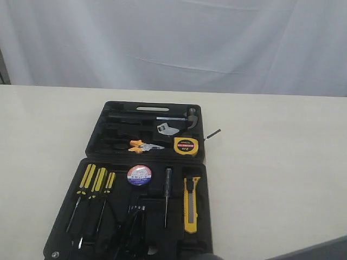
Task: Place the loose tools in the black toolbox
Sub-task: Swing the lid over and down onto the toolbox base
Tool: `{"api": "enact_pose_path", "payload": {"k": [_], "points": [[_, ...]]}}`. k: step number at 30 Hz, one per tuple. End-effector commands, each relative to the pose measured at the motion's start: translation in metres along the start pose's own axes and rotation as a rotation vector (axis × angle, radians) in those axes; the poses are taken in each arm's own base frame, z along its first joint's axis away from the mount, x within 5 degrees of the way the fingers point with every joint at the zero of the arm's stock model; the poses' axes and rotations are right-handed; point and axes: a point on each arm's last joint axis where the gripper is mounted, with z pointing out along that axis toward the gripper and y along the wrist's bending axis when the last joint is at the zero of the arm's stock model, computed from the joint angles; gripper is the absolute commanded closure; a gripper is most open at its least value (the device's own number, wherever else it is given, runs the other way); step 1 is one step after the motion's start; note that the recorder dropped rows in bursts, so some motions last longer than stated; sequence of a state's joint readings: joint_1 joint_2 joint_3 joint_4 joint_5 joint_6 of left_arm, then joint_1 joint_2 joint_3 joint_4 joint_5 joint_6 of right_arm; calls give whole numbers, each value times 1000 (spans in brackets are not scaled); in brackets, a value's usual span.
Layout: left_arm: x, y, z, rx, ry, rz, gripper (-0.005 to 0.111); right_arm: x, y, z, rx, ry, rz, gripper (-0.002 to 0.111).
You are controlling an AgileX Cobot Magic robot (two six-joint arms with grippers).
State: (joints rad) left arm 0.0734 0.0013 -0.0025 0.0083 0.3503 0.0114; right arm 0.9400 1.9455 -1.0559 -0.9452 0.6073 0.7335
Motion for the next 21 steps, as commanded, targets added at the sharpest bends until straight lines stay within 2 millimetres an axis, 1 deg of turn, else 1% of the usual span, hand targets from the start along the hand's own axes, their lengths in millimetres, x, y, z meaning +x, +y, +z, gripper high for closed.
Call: {"api": "enact_pose_path", "payload": {"k": [1,5,7,11,12,14,15,21], "points": [[0,-1,0,7,-7,-11,107,2,-4,6,5,21,27,58],[0,-1,0,7,-7,-11,107,4,-6,11,8,36,48,58],[0,-1,0,7,-7,-11,107,4,-6,11,8,36,48,63],[0,-1,0,7,-7,-11,107,4,-6,11,8,36,48,86],[0,-1,0,7,-7,-11,107,4,-6,11,8,36,48,95],[0,-1,0,7,-7,-11,107,4,-6,11,8,36,48,107],[0,-1,0,7,-7,-11,107,4,-6,11,8,36,48,108],[0,-1,0,7,-7,-11,107,4,-6,11,10,39,48,109]]}}
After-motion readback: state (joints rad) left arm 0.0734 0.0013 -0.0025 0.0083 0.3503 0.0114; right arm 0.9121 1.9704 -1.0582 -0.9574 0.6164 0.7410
